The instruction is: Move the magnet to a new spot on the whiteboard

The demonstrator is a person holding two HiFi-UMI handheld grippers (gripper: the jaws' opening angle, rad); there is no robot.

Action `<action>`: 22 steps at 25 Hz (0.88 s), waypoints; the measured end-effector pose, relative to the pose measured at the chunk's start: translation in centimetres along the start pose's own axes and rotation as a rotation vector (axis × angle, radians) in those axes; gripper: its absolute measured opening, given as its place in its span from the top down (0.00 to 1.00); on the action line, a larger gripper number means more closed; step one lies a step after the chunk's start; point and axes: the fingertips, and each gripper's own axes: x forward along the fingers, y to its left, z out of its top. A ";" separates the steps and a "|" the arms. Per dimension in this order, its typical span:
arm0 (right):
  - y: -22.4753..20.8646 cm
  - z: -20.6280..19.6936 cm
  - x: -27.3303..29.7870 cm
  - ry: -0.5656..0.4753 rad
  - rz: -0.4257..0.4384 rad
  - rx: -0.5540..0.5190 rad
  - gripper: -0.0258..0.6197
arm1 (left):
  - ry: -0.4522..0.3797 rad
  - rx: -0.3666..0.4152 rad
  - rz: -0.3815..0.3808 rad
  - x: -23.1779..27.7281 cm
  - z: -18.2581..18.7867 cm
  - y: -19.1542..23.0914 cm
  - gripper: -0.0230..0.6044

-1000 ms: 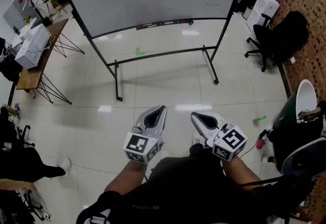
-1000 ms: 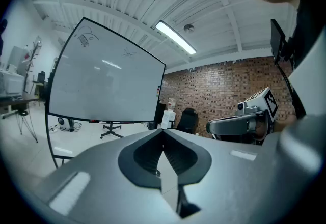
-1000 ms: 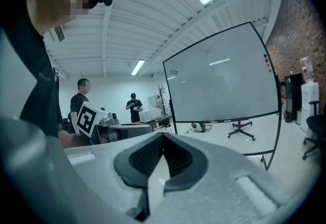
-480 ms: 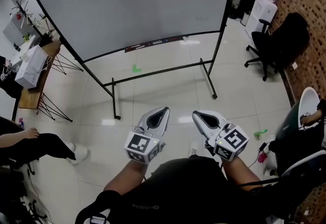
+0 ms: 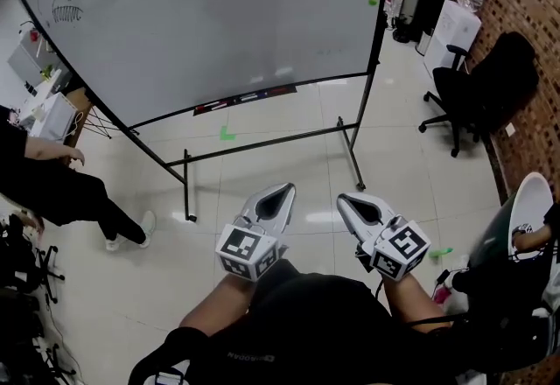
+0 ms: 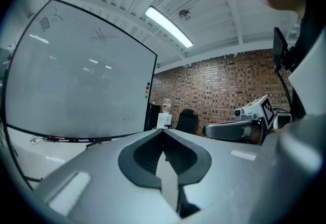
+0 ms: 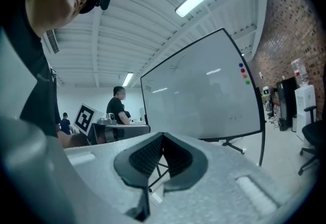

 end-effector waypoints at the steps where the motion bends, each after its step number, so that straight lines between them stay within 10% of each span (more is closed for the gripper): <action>1: -0.9 0.0 -0.1 -0.003 -0.003 0.010 0.96 | 0.015 0.003 -0.011 0.9 -0.2 -0.3 0.94; 22: -20.6 8.1 14.2 -0.036 -0.148 -0.089 0.96 | -0.006 0.105 -0.149 21.5 6.8 12.9 0.94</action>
